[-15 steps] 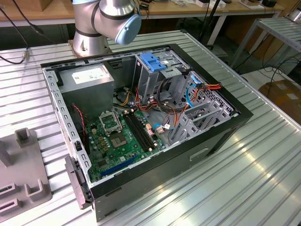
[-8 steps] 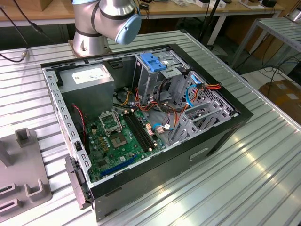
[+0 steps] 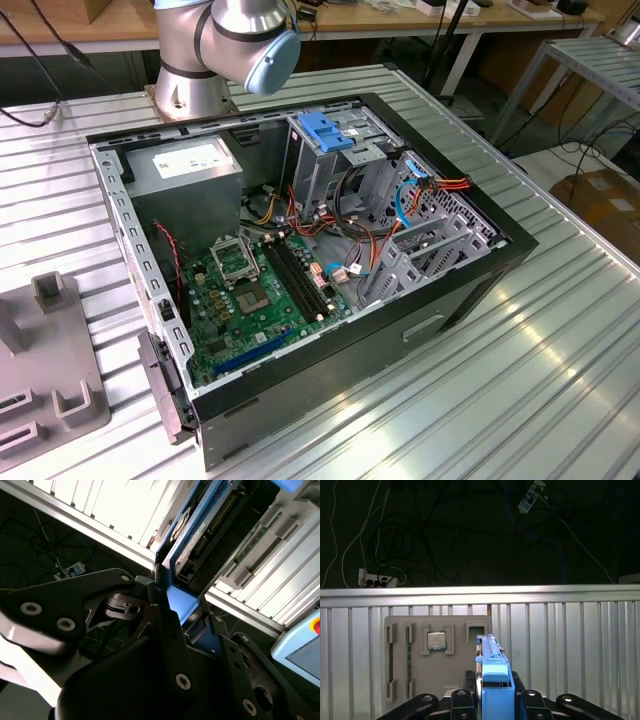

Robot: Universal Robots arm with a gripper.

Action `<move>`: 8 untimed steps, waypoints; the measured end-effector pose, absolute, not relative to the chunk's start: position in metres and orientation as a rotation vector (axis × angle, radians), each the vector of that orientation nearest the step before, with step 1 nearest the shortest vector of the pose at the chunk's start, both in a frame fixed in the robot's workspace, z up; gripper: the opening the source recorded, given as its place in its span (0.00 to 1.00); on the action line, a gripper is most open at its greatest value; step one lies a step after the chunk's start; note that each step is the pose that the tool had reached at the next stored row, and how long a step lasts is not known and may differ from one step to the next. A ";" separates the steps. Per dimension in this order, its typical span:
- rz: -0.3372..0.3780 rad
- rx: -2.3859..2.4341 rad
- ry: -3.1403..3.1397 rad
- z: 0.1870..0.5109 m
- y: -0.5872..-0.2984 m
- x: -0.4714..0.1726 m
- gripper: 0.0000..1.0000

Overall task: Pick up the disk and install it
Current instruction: 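Pick up the disk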

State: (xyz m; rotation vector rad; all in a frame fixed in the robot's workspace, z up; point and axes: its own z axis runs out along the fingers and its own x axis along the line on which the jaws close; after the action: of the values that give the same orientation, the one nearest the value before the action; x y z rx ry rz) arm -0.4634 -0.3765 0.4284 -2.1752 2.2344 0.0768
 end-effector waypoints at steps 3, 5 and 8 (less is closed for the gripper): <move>0.077 -2.175 2.234 0.432 -0.377 -0.463 0.37; 0.077 -2.175 2.234 0.435 -0.377 -0.463 0.37; 0.077 -2.175 2.234 0.439 -0.377 -0.463 0.37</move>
State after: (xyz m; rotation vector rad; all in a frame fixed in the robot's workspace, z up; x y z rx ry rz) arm -0.4634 -0.3765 0.4393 -2.1752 2.2343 0.0768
